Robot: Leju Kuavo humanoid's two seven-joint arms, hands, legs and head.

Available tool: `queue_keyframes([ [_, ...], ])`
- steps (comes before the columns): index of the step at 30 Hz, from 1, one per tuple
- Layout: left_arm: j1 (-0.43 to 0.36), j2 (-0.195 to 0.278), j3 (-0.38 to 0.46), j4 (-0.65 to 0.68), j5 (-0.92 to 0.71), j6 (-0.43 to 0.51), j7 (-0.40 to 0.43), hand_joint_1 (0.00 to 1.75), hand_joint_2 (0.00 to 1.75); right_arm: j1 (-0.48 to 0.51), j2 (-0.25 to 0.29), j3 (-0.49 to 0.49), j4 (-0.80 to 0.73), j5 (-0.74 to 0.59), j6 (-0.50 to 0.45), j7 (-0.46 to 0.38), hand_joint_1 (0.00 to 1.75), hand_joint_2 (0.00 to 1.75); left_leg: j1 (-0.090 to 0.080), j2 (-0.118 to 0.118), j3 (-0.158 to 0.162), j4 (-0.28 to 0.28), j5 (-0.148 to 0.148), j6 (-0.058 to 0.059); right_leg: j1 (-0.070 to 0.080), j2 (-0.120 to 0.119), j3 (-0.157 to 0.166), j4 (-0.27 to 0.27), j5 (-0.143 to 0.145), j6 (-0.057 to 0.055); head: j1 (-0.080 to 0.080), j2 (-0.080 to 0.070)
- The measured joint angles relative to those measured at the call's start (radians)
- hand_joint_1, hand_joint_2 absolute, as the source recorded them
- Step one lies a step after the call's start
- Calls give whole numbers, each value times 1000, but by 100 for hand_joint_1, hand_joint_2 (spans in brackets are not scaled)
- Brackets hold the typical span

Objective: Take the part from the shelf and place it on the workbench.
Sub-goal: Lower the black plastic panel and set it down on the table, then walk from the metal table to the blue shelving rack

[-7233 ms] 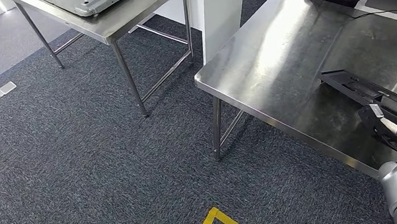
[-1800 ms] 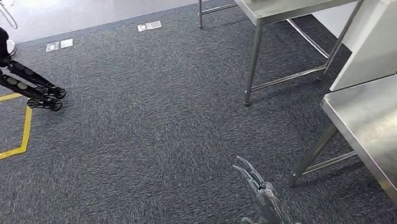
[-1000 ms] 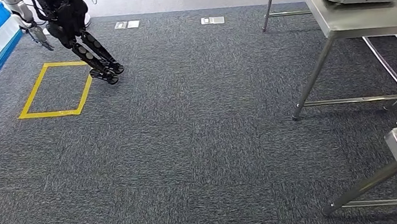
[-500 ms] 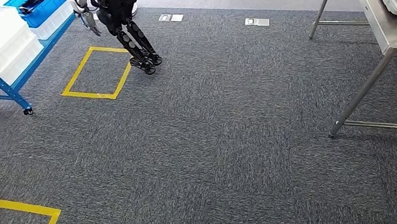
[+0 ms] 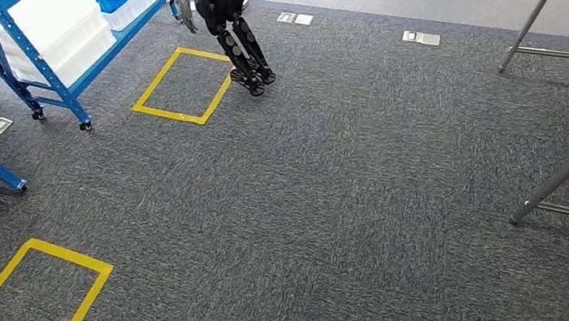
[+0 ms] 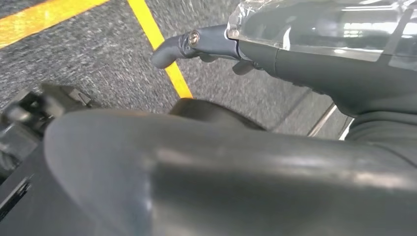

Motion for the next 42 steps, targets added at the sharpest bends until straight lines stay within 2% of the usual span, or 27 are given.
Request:
queue_keyframes([
  [1,2,0,-2,0,-7,-8,-1,0,0,-2,4,1,0,3,-5,1,0,0,0,-12,2,-5,4,7,-2,6,0,5,-5,5,0,0],
  [3,1,2,-6,0,-18,-33,-3,0,0,-4,12,3,0,11,-12,2,0,0,6,-34,5,-15,13,22,-6,55,-23,62,-38,8,3,0],
  [5,-3,5,-8,0,-21,-49,10,0,0,-2,17,5,0,18,-27,14,0,0,8,-58,3,-16,16,28,-12,108,-80,182,-91,4,7,0],
  [6,-4,5,-9,0,-20,-49,22,0,0,-1,18,6,0,20,-41,30,0,0,8,-73,3,-16,17,29,-13,117,-112,243,-112,5,8,0],
  [7,-3,4,-9,0,-20,-46,31,0,0,0,19,6,1,23,-55,49,0,0,7,-89,2,-15,17,29,-14,120,-131,275,-117,10,8,0],
  [8,-2,3,-9,0,-20,-39,40,0,0,1,20,6,1,26,-66,68,0,0,7,-106,3,-14,17,29,-14,123,-135,275,-108,18,8,0],
  [9,-1,1,-9,0,-21,-31,45,0,0,2,21,6,1,30,-68,80,0,0,7,-122,3,-14,17,28,-16,128,-117,230,-81,27,8,0],
  [11,-1,-5,-9,0,-23,-11,58,0,0,1,20,8,2,34,-57,89,0,0,6,-150,4,-11,17,22,-21,163,-58,92,-21,40,9,0],
  [13,-1,-12,-10,0,-31,-1,69,0,0,1,24,9,2,33,-40,89,0,0,3,-171,2,-9,16,11,-23,190,-29,15,8,31,10,0],
  [15,2,-18,-14,0,-47,0,75,0,0,1,31,9,2,29,-31,85,0,0,4,-189,-3,-11,19,-2,-21,178,-23,8,14,12,9,0],
  [16,5,-20,-18,0,-56,0,75,0,0,1,34,9,2,26,-31,82,0,0,6,-186,-6,-9,17,-6,-23,168,-20,6,16,6,8,0],
  [18,7,-23,-27,0,-69,-3,75,0,0,2,38,9,2,23,-27,76,0,0,5,-137,-31,40,-16,-14,-27,143,-15,1,20,-11,3,0],
  [20,5,-24,-32,0,-75,-8,75,0,0,6,39,9,2,23,-21,74,0,0,6,-75,-89,163,-82,-21,-22,114,-14,0,18,-24,-2,0],
  [22,5,-25,-36,0,-76,-11,76,0,0,10,39,9,2,25,-19,73,0,0,10,-56,-141,267,-117,-27,-18,84,-13,0,14,-28,-2,0],
  [23,6,-25,-38,0,-76,-11,77,0,0,11,39,9,2,26,-19,72,0,0,13,-52,-143,271,-108,-29,-17,71,-12,1,13,-29,-2,0],
  [25,8,-25,-40,0,-76,-10,79,0,0,10,41,9,2,27,-17,70,0,0,16,-28,-91,174,-51,-30,-17,48,-8,1,9,-28,-2,0],
  [26,7,-25,-40,0,-76,-9,80,0,0,9,42,9,2,28,-14,69,0,0,15,0,-52,104,-25,-29,-14,38,-5,1,6,-25,-3,0],
  [28,3,-26,-42,0,-74,-6,81,0,0,9,42,9,2,33,-6,66,0,0,9,37,-4,15,0,-22,-6,19,1,1,-1,-14,-1,0],
  [29,1,-28,-42,0,-74,-4,81,0,0,9,41,10,2,35,-3,64,0,0,5,38,1,4,-2,-18,-2,10,3,1,-4,-9,1,0],
  [31,1,-31,-44,0,-73,-2,81,0,0,6,40,10,1,38,0,58,0,0,2,10,0,0,2,-6,0,-7,10,0,-9,1,3,0],
  [33,2,-35,-44,0,-69,3,81,0,0,4,39,12,0,43,5,54,0,0,4,-16,1,-7,9,6,-4,30,0,30,-31,9,5,0],
  [35,0,-37,-43,0,-64,8,80,0,0,4,39,15,0,50,7,48,0,0,7,-41,0,-11,14,15,-10,92,-46,131,-82,5,8,0],
  [37,-1,-39,-43,0,-62,16,80,0,0,6,37,22,0,58,8,28,0,0,7,-71,-3,-10,16,20,-12,116,-108,253,-127,2,9,0],
  [38,0,-40,-43,0,-59,22,80,0,0,8,35,25,0,63,8,14,0,0,7,-89,-4,-10,17,20,-13,121,-122,277,-128,7,9,0],
  [39,1,-41,-42,0,-56,30,80,0,0,9,32,28,0,68,8,1,0,0,7,-105,-4,-9,17,20,-15,124,-116,261,-112,16,9,0],
  [41,3,-45,-38,0,-48,47,81,0,0,9,28,34,0,79,10,-12,0,0,8,-135,-3,-8,19,16,-25,150,-63,137,-53,35,10,0],
  [42,3,-47,-35,0,-44,55,81,0,0,9,28,38,0,84,13,-15,0,0,7,-148,-4,-5,18,11,-28,168,-38,76,-28,39,10,0],
])
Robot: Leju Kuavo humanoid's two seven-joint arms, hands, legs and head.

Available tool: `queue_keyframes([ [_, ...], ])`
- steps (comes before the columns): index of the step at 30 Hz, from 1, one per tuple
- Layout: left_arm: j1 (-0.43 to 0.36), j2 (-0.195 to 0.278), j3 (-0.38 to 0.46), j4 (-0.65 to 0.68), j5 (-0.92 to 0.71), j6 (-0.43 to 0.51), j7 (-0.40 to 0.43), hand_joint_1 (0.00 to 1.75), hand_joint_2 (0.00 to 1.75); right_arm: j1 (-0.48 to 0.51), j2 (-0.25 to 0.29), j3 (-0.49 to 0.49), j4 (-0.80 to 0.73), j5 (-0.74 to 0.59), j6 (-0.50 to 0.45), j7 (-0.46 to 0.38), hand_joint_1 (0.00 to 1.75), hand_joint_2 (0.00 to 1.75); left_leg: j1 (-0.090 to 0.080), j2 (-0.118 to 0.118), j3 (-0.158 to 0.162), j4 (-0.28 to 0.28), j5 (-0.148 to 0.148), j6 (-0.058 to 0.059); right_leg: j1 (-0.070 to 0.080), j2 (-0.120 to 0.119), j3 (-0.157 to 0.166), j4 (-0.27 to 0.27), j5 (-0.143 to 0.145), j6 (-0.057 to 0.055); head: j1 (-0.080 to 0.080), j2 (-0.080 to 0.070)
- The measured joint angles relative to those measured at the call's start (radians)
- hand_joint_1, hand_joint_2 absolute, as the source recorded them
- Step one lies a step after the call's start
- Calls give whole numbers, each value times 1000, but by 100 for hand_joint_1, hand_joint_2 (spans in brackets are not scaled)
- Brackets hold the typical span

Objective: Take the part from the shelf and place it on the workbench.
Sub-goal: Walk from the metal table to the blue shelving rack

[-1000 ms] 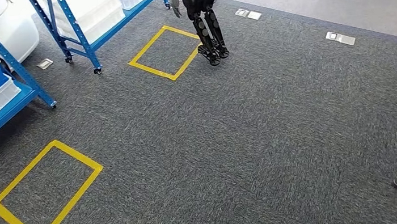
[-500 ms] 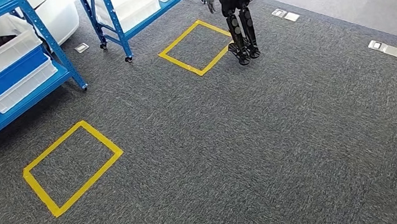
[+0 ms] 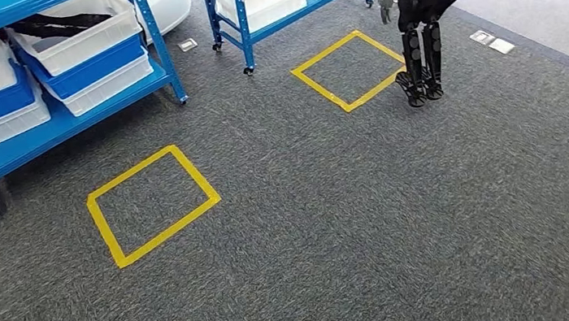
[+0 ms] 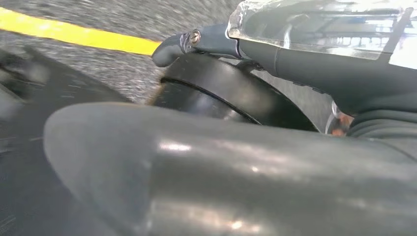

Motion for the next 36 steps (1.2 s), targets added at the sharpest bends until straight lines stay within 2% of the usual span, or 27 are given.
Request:
queue_keyframes([
  [2,0,-4,8,0,9,13,0,0,0,-3,0,10,0,12,7,-1,0,0,-2,-18,-3,2,1,-12,0,23,22,-60,23,-9,-1,0],
  [4,2,-7,15,0,17,22,1,0,0,-6,0,19,-1,22,10,-1,0,0,-1,-32,-8,-2,6,-25,3,7,26,-62,29,-28,-2,0],
  [5,3,-8,17,0,19,24,1,0,0,-7,0,21,-2,24,10,-2,0,0,0,-21,-11,2,3,-30,2,-3,29,-64,32,-35,-3,0],
  [7,3,-9,23,0,21,27,1,0,0,-8,0,26,-4,28,10,-4,0,0,0,29,-37,56,-33,-38,-2,-27,32,-68,36,-53,-9,0],
  [8,1,-10,26,0,22,27,1,0,0,-8,0,29,-5,30,11,-6,0,0,0,61,-62,113,-66,-41,1,-42,32,-69,36,-60,-12,0],
  [9,0,-10,29,0,23,28,1,0,0,-7,0,33,-5,34,11,-10,0,0,1,78,-94,179,-99,-44,4,-57,32,-68,34,-66,-14,0],
  [10,0,-10,32,0,23,29,2,0,0,-6,0,36,-5,38,11,-13,0,0,2,87,-122,239,-123,-47,7,-73,32,-68,32,-68,-14,0],
  [11,0,-10,35,0,23,31,2,0,0,-6,0,40,-6,42,11,-16,0,0,3,92,-137,271,-130,-49,9,-88,32,-68,31,-70,-14,0],
  [12,1,-10,37,0,24,33,3,0,0,-7,0,42,-6,45,11,-18,0,0,4,97,-134,267,-118,-50,9,-101,33,-68,30,-71,-14,0],
  [13,2,-10,38,0,24,34,3,0,0,-9,1,45,-7,47,11,-18,0,0,5,106,-111,226,-92,-49,10,-112,34,-68,28,-71,-14,0],
  [15,1,-10,40,0,25,37,4,0,0,-13,2,48,-9,49,11,-19,0,0,2,150,-38,95,-37,-44,14,-134,39,-67,23,-66,-15,0],
  [17,-3,-9,41,0,26,38,4,0,0,-15,3,50,-11,52,12,-21,0,0,-4,179,2,19,-18,-34,22,-152,42,-68,16,-58,-12,0],
  [19,-4,-11,42,0,31,41,7,0,0,-20,3,54,-14,57,17,-25,0,0,-10,161,1,10,-19,-23,27,-173,49,-72,14,-48,-9,0],
  [20,-3,-12,44,0,34,44,9,0,0,-23,3,58,-16,60,19,-27,0,0,-9,149,3,5,-15,-16,27,-173,51,-71,11,-42,-9,0],
  [22,-4,-15,52,0,39,54,14,0,0,-27,2,64,-19,66,24,-31,0,0,-3,125,6,-7,-5,-1,23,-127,33,-26,-16,-37,-7,0],
  [24,-6,-18,60,0,46,64,16,0,0,-28,1,69,-20,70,28,-34,0,0,1,98,6,-11,0,7,18,-67,-25,95,-70,-41,-4,0],
  [25,-7,-19,62,0,49,69,17,0,0,-26,1,70,-20,70,29,-34,0,0,0,83,5,-11,1,8,17,-55,-58,158,-92,-41,-4,0],
  [26,-6,-21,65,0,52,74,17,0,0,-24,0,71,-20,69,29,-33,0,0,0,66,5,-11,1,8,16,-50,-81,199,-101,-38,-4,0],
  [27,-6,-23,69,0,54,79,18,0,0,-23,-2,71,-20,67,29,-32,0,0,0,51,5,-10,1,7,16,-47,-88,205,-93,-32,-4,0],
  [28,-5,-26,73,0,55,83,18,0,0,-23,-4,71,-20,64,28,-30,0,0,0,35,6,-10,1,6,14,-44,-76,170,-70,-23,-4,0],
  [29,-4,-28,77,0,57,85,18,0,0,-24,-6,71,-20,62,27,-29,0,0,1,20,7,-9,1,5,11,-33,-48,105,-36,-13,-4,0],
  [30,-4,-31,80,0,58,86,18,0,0,-25,-7,71,-20,60,26,-27,0,0,0,7,7,-7,1,1,7,-14,-21,37,-7,-7,-3,0],
  [31,-4,-33,82,0,58,86,18,0,0,-25,-8,71,-20,58,25,-26,0,0,-2,-6,7,-5,1,-4,5,2,1,-19,17,-7,-3,0],
  [33,-3,-34,84,0,59,85,16,0,0,-25,-9,71,-20,55,21,-21,0,0,-4,-24,3,-4,1,-15,7,15,16,-59,32,-21,-3,0],
  [34,-1,-34,85,0,58,84,16,0,0,-24,-9,71,-20,54,19,-19,0,0,-3,-33,1,-5,3,-21,9,5,19,-60,35,-31,-4,0],
  [35,1,-34,86,0,58,82,16,0,0,-24,-9,71,-20,53,16,-17,0,0,-1,-33,-2,-4,3,-26,7,-5,21,-61,37,-40,-5,0],
  [36,3,-33,87,0,58,81,16,0,0,-24,-9,70,-20,51,14,-16,0,0,0,-16,-8,6,-5,-31,5,-15,24,-62,40,-49,-6,0],
])
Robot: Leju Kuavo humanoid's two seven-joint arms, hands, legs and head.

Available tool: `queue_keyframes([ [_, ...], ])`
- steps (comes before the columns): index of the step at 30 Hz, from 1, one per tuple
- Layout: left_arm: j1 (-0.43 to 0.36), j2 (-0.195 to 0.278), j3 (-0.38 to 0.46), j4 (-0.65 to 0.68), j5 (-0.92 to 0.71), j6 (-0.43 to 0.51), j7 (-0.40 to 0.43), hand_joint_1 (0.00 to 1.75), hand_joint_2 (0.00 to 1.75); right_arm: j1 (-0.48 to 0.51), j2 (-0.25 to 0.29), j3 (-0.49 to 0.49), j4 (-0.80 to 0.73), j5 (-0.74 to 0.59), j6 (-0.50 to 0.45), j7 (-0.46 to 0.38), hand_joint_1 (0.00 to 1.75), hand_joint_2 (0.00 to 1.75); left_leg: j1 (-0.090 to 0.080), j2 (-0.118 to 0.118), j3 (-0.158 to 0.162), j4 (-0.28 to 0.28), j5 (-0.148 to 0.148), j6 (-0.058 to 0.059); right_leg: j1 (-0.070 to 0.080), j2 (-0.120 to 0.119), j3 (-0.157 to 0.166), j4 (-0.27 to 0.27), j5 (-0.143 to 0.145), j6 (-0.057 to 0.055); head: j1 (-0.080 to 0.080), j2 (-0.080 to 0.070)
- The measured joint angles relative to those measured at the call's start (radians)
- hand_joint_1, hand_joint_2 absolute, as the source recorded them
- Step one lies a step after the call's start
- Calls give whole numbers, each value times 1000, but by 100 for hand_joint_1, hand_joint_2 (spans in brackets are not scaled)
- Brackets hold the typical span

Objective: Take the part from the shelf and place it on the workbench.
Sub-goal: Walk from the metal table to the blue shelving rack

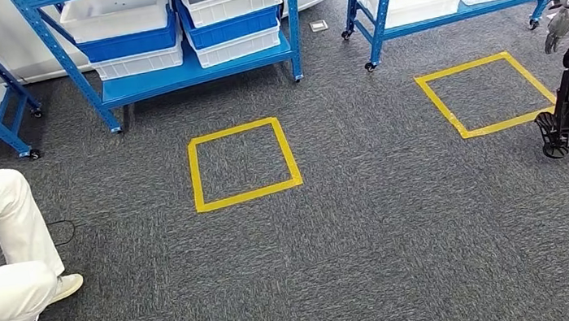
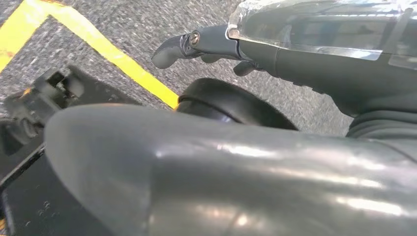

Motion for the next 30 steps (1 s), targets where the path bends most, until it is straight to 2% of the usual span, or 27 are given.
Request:
queue_keyframes([
  [1,1,0,1,0,0,-3,-1,0,0,1,0,-1,0,-1,-1,0,0,0,0,26,-13,26,-18,-4,-2,-11,1,-2,2,-9,-4,0],
  [3,0,1,1,0,-2,-14,-5,0,0,5,0,-2,0,-4,-3,0,0,0,-1,86,-65,138,-80,-10,2,-37,1,-3,2,-23,-10,0],
  [4,-1,1,1,0,-4,-21,-6,0,0,8,-2,-2,0,-6,-3,0,0,0,0,100,-97,203,-108,-13,5,-51,1,-2,0,-27,-11,0],
  [5,-1,2,1,0,-5,-28,-7,0,0,11,-3,-3,1,-8,-3,0,0,0,1,108,-121,252,-123,-15,8,-66,1,-2,-1,-29,-10,0],
  [6,0,2,1,0,-8,-33,-6,0,0,13,-4,-4,1,-10,-3,0,0,0,2,113,-128,266,-119,-15,10,-79,1,-2,-2,-30,-11,0],
  [7,2,4,1,0,-10,-39,-6,0,0,13,-5,-5,1,-13,-3,0,0,0,2,118,-116,243,-99,-13,12,-91,1,-2,-3,-31,-11,0],
  [8,3,6,1,0,-13,-46,-6,0,0,12,-5,-7,1,-15,-3,0,0,0,1,127,-85,186,-68,-9,13,-102,3,-2,-4,-31,-11,0],
  [10,1,9,1,0,-16,-56,-7,0,0,12,-5,-9,2,-19,-3,0,0,0,-5,176,-15,56,-22,3,19,-121,8,-2,-8,-28,-10,0],
  [11,-1,11,1,0,-16,-60,-7,0,0,12,-6,-10,2,-20,-3,0,0,0,-10,195,6,17,-13,9,22,-130,10,-2,-11,-24,-9,0],
  [12,-3,12,0,0,-16,-61,-8,0,0,12,-7,-10,2,-20,-3,0,0,0,-14,204,14,2,-13,13,24,-139,13,-3,-13,-19,-8,0],
  [14,-4,14,0,0,-16,-63,-8,0,0,11,-8,-10,1,-21,-2,0,0,0,-16,179,14,-4,-8,22,26,-158,17,-6,-15,-10,-8,0],
  [15,-4,14,0,0,-16,-63,-8,0,0,11,-8,-10,1,-21,-2,0,0,0,-13,166,16,-12,-2,26,25,-150,17,-1,-20,-5,-7,0],
  [16,-4,14,0,0,-16,-63,-8,0,0,11,-9,-10,1,-21,-2,0,0,0,-9,153,19,-20,5,32,25,-129,11,16,-32,-2,-6,0],
  [18,-5,15,0,0,-16,-63,-8,0,0,14,-11,-11,1,-21,-2,0,0,0,-3,125,19,-28,14,39,18,-64,-34,116,-81,-4,-4,0],
  [19,-6,15,0,0,-17,-65,-8,0,0,16,-12,-11,2,-22,-3,0,0,0,-2,110,16,-28,16,42,17,-46,-66,182,-109,-6,-3,0],
  [20,-5,15,0,0,-19,-67,-8,0,0,18,-13,-11,2,-24,-3,1,0,0,-2,92,14,-28,17,42,14,-37,-93,238,-128,-5,-2,0],
  [21,-4,15,0,0,-21,-70,-8,0,0,20,-15,-12,3,-26,-6,1,0,0,-2,77,13,-27,18,41,13,-34,-106,262,-131,1,-2,0],
  [22,-2,16,0,0,-23,-74,-8,0,0,22,-16,-15,3,-30,-13,0,0,0,-2,64,13,-27,19,40,10,-32,-102,248,-117,9,-1,0],
  [23,0,16,0,0,-26,-78,-9,0,0,22,-17,-19,4,-34,-20,-1,0,0,-1,52,14,-26,20,38,7,-30,-80,198,-90,20,-1,0],
  [24,1,17,0,0,-27,-84,-11,0,0,21,-18,-23,4,-38,-27,-3,0,0,-1,44,14,-24,20,35,4,-26,-49,128,-58,29,0,0],
  [25,2,18,0,0,-28,-91,-13,0,0,19,-18,-28,4,-42,-31,-3,0,0,-3,38,14,-21,18,30,2,-22,-25,64,-31,33,1,0],
  [26,4,20,0,0,-31,-97,-16,0,0,17,-17,-32,4,-45,-33,-2,0,0,-5,33,13,-18,17,25,2,-18,-8,20,-13,31,1,0],
  [27,5,22,0,0,-32,-103,-20,0,0,16,-17,-35,4,-47,-35,0,0,0,-6,31,13,-16,15,18,4,-15,-2,-2,-5,24,1,0],
  [29,6,25,0,0,-30,-109,-26,0,0,16,-15,-40,4,-48,-38,3,0,0,-4,30,12,-16,13,7,6,-16,-1,-4,0,7,-1,0],
  [30,6,26,0,0,-25,-110,-31,0,0,16,-15,-41,4,-47,-37,4,0,0,-2,38,9,-12,9,2,4,-18,1,-6,2,0,0,0],
])
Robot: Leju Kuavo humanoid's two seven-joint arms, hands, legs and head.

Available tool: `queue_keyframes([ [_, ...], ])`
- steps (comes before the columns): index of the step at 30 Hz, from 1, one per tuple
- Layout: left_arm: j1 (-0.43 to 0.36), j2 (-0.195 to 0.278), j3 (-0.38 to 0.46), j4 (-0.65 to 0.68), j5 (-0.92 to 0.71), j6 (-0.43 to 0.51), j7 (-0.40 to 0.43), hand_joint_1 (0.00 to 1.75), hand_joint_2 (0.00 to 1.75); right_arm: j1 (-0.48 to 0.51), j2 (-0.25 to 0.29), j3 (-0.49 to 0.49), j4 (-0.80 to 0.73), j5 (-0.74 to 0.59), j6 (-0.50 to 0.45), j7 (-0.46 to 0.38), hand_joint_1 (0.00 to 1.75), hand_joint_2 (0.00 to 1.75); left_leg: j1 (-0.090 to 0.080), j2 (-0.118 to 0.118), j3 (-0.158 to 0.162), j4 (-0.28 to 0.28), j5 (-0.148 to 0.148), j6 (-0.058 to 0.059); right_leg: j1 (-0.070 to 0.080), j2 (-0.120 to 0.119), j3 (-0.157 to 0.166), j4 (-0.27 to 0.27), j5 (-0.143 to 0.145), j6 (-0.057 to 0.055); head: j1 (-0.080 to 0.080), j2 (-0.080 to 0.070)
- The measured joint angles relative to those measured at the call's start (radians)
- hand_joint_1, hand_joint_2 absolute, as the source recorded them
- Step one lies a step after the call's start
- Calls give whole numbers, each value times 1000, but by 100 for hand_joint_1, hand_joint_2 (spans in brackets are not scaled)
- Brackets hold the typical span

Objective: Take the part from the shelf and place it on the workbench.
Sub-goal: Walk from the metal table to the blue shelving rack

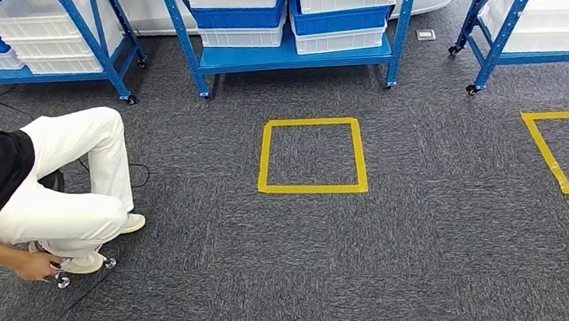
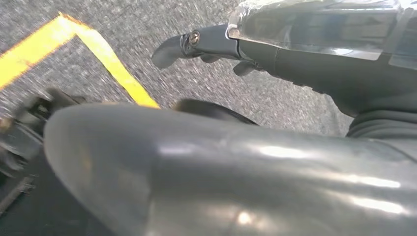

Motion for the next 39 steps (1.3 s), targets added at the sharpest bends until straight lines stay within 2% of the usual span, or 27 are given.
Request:
queue_keyframes([
  [2,-1,0,1,0,12,-1,-11,0,0,1,2,-1,0,3,5,1,0,0,3,32,-23,54,-37,-9,-5,-6,4,-2,5,-16,-4,0],
  [3,-2,0,2,0,16,0,-15,0,0,2,2,-1,0,5,8,2,0,0,4,51,-48,108,-68,-13,-3,-10,4,-3,5,-21,-6,0],
  [5,-4,-1,2,0,19,4,-21,0,0,6,2,-1,0,10,13,8,0,0,5,68,-108,236,-125,-19,1,-19,4,-2,4,-27,-8,0],
  [6,-4,-2,3,0,19,6,-22,0,0,6,2,-1,0,12,15,10,0,0,6,71,-126,269,-129,-21,2,-23,4,-2,3,-28,-8,0],
  [7,-4,-2,3,0,19,7,-23,0,0,6,2,-1,1,13,16,12,0,0,6,74,-127,270,-118,-21,2,-26,5,-2,2,-29,-8,0],
  [8,-4,-2,3,0,19,9,-24,0,0,6,2,-1,1,14,18,13,0,0,7,76,-108,230,-89,-19,2,-27,7,-2,0,-28,-8,0],
  [9,-4,-3,3,0,19,11,-25,0,0,4,2,-1,1,15,20,14,0,0,6,80,-75,163,-53,-15,2,-28,10,-2,-2,-27,-8,0],
  [11,-7,-2,3,0,18,15,-27,0,0,1,2,-1,1,17,22,14,0,0,2,88,-15,45,-13,-6,7,-28,13,-1,-7,-20,-7,0],
  [12,-9,-2,3,0,17,16,-28,0,0,0,2,-1,1,17,23,14,0,0,-1,91,-1,17,-8,-2,10,-29,13,-1,-10,-16,-7,0],
  [14,-11,-3,4,0,17,17,-29,0,0,-1,2,-1,1,18,23,16,0,0,-7,87,2,6,-11,7,13,-33,13,-5,-12,-5,-6,0],
  [16,-11,-5,4,0,16,18,-29,0,0,-3,2,-1,0,18,24,17,0,0,-4,82,8,-5,-7,20,12,-34,8,8,-21,5,-7,0],
  [18,-12,-7,5,0,16,18,-29,0,0,-4,2,-1,0,18,24,17,0,0,1,79,14,-14,-3,32,11,-25,-34,93,-63,3,-4,0],
  [20,-14,-8,6,0,15,18,-29,0,0,-4,1,-1,1,18,24,17,0,0,2,74,14,-15,-4,38,8,-17,-108,230,-115,0,-1,0],
  [21,-13,-9,7,0,15,18,-29,0,0,-3,1,-1,1,18,24,17,0,0,1,70,15,-15,-5,38,7,-16,-136,277,-126,4,-1,0],
  [22,-12,-9,8,0,15,18,-29,0,0,-2,1,-1,1,18,24,17,0,0,2,67,16,-14,-6,37,6,-15,-147,287,-119,11,-1,0],
  [23,-12,-9,9,0,15,19,-29,0,0,-2,0,-1,1,18,24,17,0,0,2,63,18,-14,-7,35,4,-15,-137,255,-97,21,-1,0],
  [24,-12,-10,10,0,14,19,-29,0,0,-2,-1,-1,1,18,24,17,0,0,2,59,20,-13,-9,33,2,-15,-114,198,-66,31,-1,0],
  [26,-12,-11,10,0,13,19,-29,0,0,-3,-3,-1,1,19,24,17,0,0,2,55,24,-13,-12,29,-3,-15,-73,103,-22,42,0,0],
  [30,-12,-11,11,0,12,19,-29,0,0,-3,-3,-1,1,19,24,17,0,0,2,54,26,-13,-13,27,-4,-14,-54,61,-6,44,1,0],
  [31,-12,-11,11,0,12,20,-29,0,0,-4,-3,-1,1,19,25,17,0,0,0,53,26,-11,-16,22,-4,-13,-46,41,2,39,1,0],
  [32,-12,-11,11,0,12,21,-29,0,0,-5,-2,-1,1,21,26,17,0,0,-1,52,26,-9,-20,15,-4,-12,-38,23,9,29,0,0],
  [33,-12,-11,13,0,14,24,-30,0,0,-6,-2,-1,1,23,27,17,0,0,0,56,16,19,-39,5,-5,-12,-28,7,15,13,-1,0],
  [35,-13,-12,18,0,18,31,-33,0,0,-7,-1,-1,1,30,31,17,0,0,4,66,-35,133,-101,-14,-6,-14,-18,2,14,-15,-5,0],
  [36,-12,-12,20,0,20,34,-34,0,0,-7,-1,-1,1,33,32,17,0,0,5,71,-74,211,-134,-19,-5,-15,-14,1,12,-22,-6,0],
  [37,-12,-12,21,0,21,36,-35,0,0,-7,-1,-1,1,35,33,17,0,0,6,72,-104,263,-149,-21,-4,-16,-12,2,10,-24,-6,0],
  [38,-12,-13,22,0,22,38,-35,0,0,-7,-1,-1,1,37,34,17,0,0,6,73,-121,284,-144,-22,-3,-16,-9,2,7,-26,-6,0],
  [39,-11,-13,24,0,24,39,-35,0,0,-7,-1,-1,1,39,34,17,0,0,6,74,-118,266,-120,-21,-3,-15,-5,2,4,-26,-6,0],
])
